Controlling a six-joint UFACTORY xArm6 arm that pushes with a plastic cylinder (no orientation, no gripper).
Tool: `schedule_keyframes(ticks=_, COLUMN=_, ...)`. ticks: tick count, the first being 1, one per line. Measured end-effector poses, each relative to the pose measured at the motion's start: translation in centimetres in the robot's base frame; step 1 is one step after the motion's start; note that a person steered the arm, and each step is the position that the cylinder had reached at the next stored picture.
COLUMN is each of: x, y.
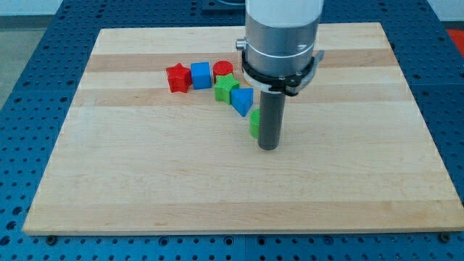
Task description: Move the green circle into the blue triangle
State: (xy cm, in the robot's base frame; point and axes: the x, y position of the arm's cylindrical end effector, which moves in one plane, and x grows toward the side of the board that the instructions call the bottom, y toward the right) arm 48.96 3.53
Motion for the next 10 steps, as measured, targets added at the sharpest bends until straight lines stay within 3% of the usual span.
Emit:
schedule_keyframes(ticks=3, x=-0.6, y=5.5)
schedule_keyframes(ticks=10, x=-2.2, y=0.7)
